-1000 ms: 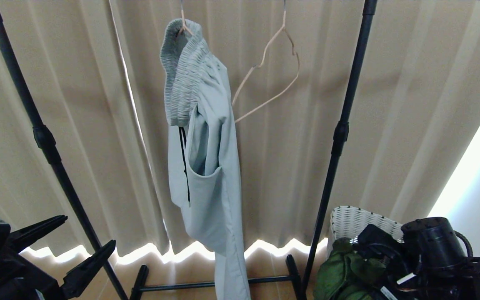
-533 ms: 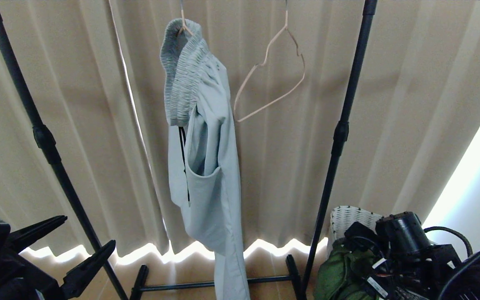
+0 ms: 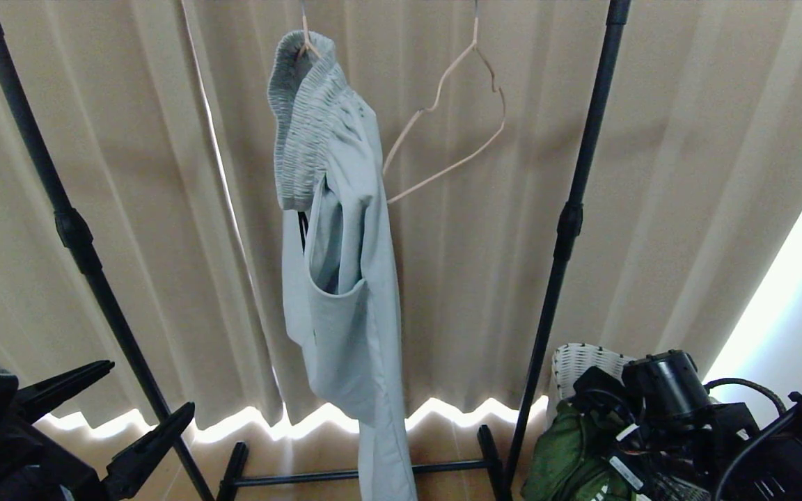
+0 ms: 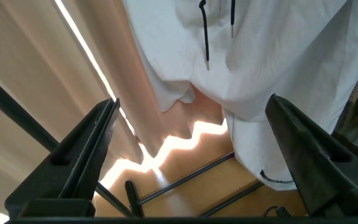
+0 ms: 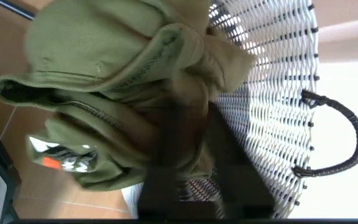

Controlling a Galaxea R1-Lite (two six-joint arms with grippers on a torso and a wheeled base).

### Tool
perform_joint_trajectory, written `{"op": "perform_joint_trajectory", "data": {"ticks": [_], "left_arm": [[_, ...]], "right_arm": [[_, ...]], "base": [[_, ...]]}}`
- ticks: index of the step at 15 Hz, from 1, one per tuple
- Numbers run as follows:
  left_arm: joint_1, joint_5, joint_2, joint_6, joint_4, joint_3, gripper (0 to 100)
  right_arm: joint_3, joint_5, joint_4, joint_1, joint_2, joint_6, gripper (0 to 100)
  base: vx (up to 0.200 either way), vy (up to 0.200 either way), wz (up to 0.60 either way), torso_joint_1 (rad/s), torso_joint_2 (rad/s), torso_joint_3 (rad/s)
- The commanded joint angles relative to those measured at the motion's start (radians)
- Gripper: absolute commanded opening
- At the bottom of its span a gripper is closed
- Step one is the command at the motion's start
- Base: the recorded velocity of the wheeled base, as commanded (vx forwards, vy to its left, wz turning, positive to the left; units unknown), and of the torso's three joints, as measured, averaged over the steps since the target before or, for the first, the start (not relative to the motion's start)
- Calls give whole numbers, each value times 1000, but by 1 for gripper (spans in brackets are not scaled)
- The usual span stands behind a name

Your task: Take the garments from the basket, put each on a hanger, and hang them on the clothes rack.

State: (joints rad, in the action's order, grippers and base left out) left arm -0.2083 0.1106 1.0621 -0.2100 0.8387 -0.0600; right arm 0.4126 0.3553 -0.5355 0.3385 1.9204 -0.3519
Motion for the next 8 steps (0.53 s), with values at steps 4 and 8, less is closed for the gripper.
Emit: {"op": "perform_joint_trajectory", "data": {"ticks": [4, 8], "left_arm": [[-6, 0, -1, -2, 0, 6, 100], [-19, 0, 1, -2, 0, 11, 100]], "right_arm": [[-8, -4, -61, 7, -21, 1, 0], [-9, -13, -103, 7, -109, 2, 0]], "base": [[0, 0, 0, 0, 0, 0], [0, 0, 0, 0, 0, 0]]}}
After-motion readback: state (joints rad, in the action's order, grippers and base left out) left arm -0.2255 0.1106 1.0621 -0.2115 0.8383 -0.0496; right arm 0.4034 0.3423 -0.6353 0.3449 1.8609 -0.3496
